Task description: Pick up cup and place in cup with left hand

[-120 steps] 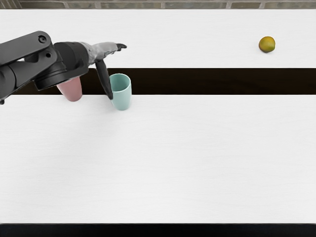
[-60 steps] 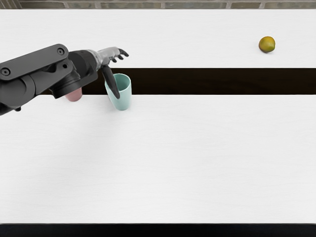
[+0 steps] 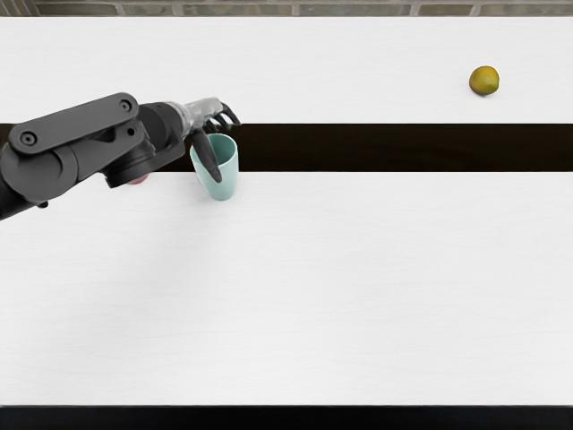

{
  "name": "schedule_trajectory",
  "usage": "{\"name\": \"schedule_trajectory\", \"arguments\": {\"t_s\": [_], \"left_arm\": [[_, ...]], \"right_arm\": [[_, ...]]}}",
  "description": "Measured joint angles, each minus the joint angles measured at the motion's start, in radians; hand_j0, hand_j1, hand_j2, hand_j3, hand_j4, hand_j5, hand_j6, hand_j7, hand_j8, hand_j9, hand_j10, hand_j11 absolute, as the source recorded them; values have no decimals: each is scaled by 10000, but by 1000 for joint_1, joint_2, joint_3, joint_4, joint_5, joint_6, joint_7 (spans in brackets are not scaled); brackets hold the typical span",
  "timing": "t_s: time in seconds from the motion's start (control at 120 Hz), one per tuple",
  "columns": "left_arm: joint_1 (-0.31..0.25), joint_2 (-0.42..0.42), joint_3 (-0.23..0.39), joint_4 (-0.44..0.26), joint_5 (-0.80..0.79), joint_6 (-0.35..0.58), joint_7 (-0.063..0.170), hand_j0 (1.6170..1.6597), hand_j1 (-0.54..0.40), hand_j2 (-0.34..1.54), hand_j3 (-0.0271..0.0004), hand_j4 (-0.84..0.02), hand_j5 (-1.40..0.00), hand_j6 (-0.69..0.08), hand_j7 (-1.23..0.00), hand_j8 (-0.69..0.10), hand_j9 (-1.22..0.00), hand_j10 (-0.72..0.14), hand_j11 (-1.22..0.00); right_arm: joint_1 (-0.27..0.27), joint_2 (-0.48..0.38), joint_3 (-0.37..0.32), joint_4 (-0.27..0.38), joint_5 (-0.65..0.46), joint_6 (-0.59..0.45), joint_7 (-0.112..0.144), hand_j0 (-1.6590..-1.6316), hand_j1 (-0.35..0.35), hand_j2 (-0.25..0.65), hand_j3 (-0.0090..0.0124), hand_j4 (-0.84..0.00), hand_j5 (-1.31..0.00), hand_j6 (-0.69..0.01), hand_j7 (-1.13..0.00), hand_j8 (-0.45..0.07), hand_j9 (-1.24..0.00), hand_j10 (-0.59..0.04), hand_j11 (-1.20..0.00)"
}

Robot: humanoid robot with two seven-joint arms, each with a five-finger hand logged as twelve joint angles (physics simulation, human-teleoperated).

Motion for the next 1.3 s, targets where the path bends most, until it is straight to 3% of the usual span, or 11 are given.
{"name": "schedule_trajectory", "arguments": {"t_s": [0.375, 0.433, 0.508, 0.692, 0.8, 1.067, 1.3], "left_arm": [[-2, 2, 18, 0, -2, -5, 0, 16581, -925, 792, 0, -3682, -4765, -3689, -4764, -3687, -4764, -3678, -4764], [-1, 1, 20, 0, -1, -7, 0, 16578, -1221, 1180, 0, -3852, -4951, -3859, -4950, -3483, -4996, -3820, -4996], [1, 1, 20, 0, 1, -9, 0, 16572, -1553, 1498, 0, -4220, -5130, -3585, -5263, -3017, -5337, -4088, -5333], [2, 1, 21, 0, -5, -10, 0, 16558, -2217, 2452, 0, -5003, -5748, -2790, -6159, -2287, -6189, -3343, -6221], [0, 3, 22, 0, -11, -12, 0, 16564, -2570, 2984, 0, -4619, -6165, -2420, -6612, -1957, -6571, -3100, -6624], [-47, 42, 23, 0, -20, -14, 0, 16537, -1238, 1477, 0, -4858, -7125, -2611, -7335, -2081, -7256, -3459, -7131], [-99, 97, 22, 1, -21, -14, 0, 16533, -753, 953, 0, -5238, -7242, -2976, -7374, -2437, -7482, -3833, -7234]], "right_arm": [[0, 0, 0, 0, 0, 0, 0, -16581, -3489, -3, 0, 0, 1, 5, 0, 3, 0, 2, 0], [0, 0, 0, 0, 0, 0, 0, -16581, -3489, -2, 0, 0, 0, 5, 0, 3, 0, 2, 0], [0, 0, 0, 0, 0, 0, 0, -16581, -3489, -2, 0, 0, 0, 5, 0, 3, 0, 1, 0], [0, 0, 0, 0, 0, 0, 0, -16581, -3489, -3, 0, 0, 0, 4, 0, 2, 0, 1, 0], [0, 0, 0, 0, 0, 0, 0, -16581, -3489, -3, 0, 0, 0, 4, 0, 3, 0, 2, 0], [0, 0, 0, 0, 0, 0, 0, -16581, -3489, -3, 0, -1, 0, 4, 0, 3, 0, 2, 0], [0, 0, 0, 0, 0, 0, 0, -16581, -3489, -3, 0, 0, 1, 5, 0, 4, 0, 2, 0]]}}
